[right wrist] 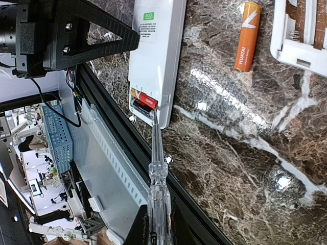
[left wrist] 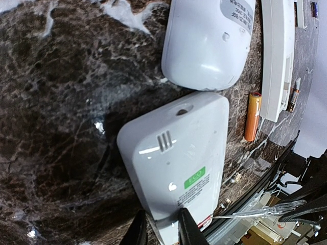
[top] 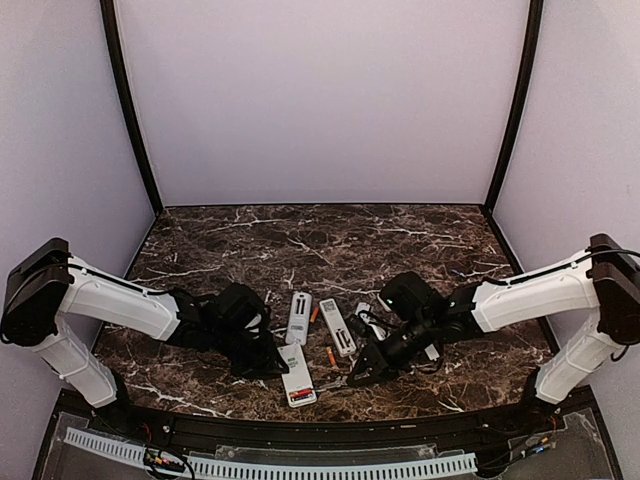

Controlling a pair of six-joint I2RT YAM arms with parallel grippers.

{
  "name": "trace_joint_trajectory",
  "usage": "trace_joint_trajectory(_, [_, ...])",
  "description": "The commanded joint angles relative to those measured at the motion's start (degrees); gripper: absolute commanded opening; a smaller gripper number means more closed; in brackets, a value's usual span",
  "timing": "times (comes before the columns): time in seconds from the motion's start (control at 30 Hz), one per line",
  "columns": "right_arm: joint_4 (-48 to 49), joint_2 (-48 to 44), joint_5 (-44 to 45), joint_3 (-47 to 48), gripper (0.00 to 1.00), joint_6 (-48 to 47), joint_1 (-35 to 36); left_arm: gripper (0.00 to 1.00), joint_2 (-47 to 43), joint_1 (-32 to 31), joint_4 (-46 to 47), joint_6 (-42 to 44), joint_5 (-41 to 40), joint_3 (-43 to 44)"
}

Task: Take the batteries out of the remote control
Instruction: Remove the battery from the remote control without the battery cover.

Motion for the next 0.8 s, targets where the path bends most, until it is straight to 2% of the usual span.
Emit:
trace_joint_trajectory(0.0, [0.7,1.2,-0.5,1.7,0.00,0.0,0.7,0.20,1.0,-0.3,-1.6,0.1,-0.7,-1.4])
trace_joint_trajectory(0.5, [-0.4,3.5,-0.8,3.0,0.00,0.9,0.8,0.13,1.0,-0.5,-1.7,-0.3,-0.3,-1.3])
trace_joint_trajectory(0.77, [6.0,4.4,-4.7,2.5,0.00,4.4,0.9,0.09,1.3,-1.0,-1.6,-1.0,-0.4,-1.3])
